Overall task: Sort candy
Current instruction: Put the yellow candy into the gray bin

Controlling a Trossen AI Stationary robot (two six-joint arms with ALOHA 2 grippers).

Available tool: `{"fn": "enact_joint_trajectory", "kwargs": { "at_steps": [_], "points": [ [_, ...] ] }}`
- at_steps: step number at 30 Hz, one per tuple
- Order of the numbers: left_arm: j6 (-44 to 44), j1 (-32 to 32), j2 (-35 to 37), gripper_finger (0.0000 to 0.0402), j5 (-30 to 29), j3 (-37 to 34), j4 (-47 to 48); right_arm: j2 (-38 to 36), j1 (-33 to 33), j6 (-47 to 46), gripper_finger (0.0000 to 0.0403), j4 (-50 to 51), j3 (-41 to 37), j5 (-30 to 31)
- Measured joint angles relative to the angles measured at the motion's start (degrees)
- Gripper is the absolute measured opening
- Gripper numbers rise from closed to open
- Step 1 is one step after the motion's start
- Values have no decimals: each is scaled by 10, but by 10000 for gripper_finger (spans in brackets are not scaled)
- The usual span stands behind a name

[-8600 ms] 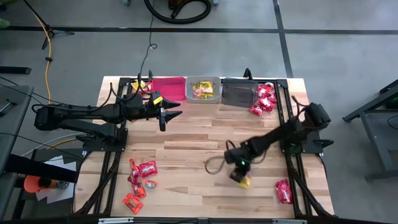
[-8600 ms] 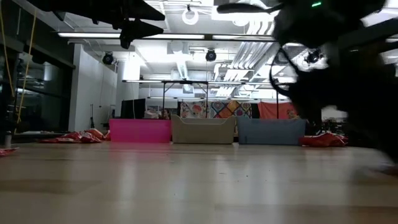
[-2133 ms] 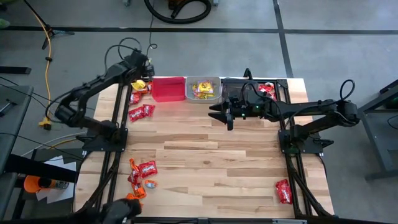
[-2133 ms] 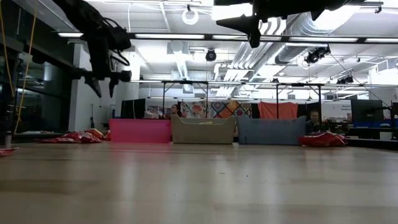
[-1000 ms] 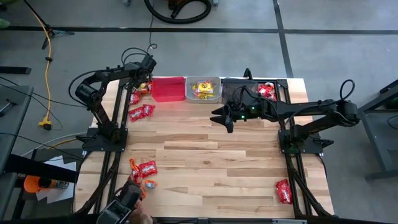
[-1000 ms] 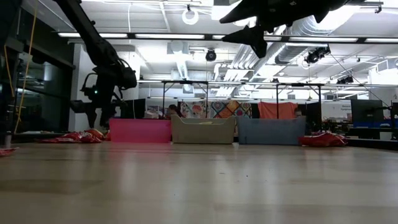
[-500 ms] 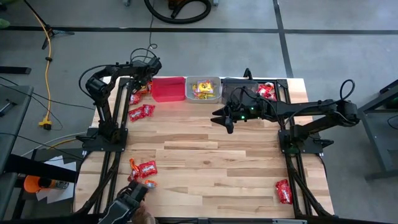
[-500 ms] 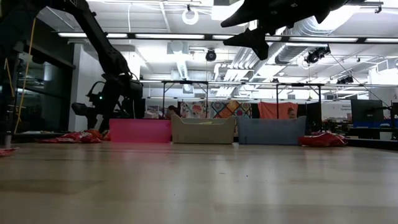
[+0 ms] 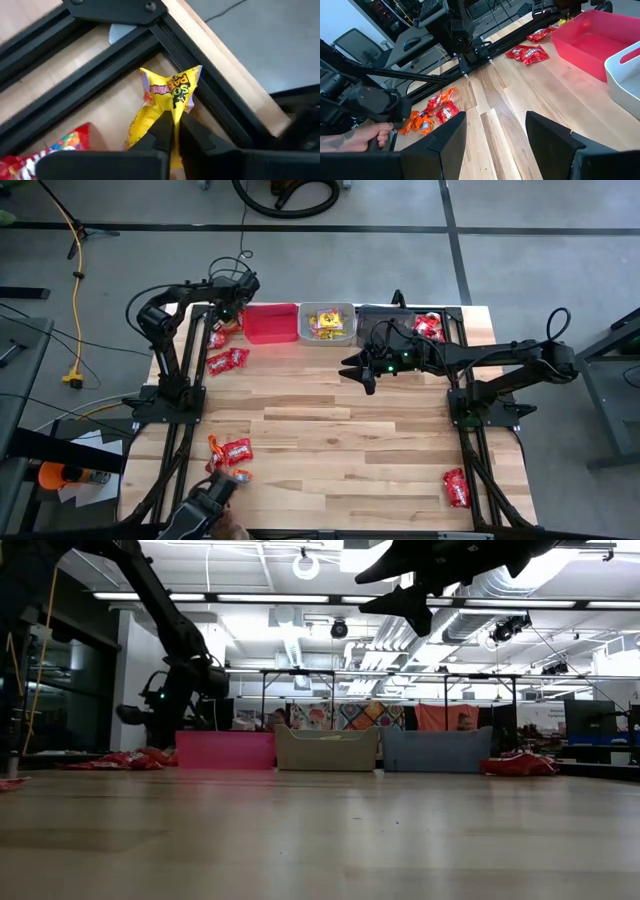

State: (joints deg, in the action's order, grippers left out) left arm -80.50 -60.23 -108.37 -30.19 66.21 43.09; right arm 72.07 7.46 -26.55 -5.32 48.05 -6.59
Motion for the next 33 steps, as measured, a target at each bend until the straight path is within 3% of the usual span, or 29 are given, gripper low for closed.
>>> {"fn": "enact_joint_trajectory", "kwargs": {
  "at_steps": [9, 15, 20, 27, 33],
  "points": [
    [112, -8, 125, 1, -45, 0, -106, 0, 0, 0, 199, 0, 0, 0],
    [316, 30, 226, 0, -30, 0, -156, 0, 2, 0, 199, -17, 0, 4],
    [467, 122, 280, 0, 32, 0, -199, 0, 5, 20, 199, -84, 0, 56],
    [591, 312, 370, 0, 208, -62, -314, 0, 25, 21, 199, -132, 0, 61],
    [601, 452, 485, 0, 232, -186, -501, 0, 27, 11, 199, -132, 0, 60]
  ]
}}
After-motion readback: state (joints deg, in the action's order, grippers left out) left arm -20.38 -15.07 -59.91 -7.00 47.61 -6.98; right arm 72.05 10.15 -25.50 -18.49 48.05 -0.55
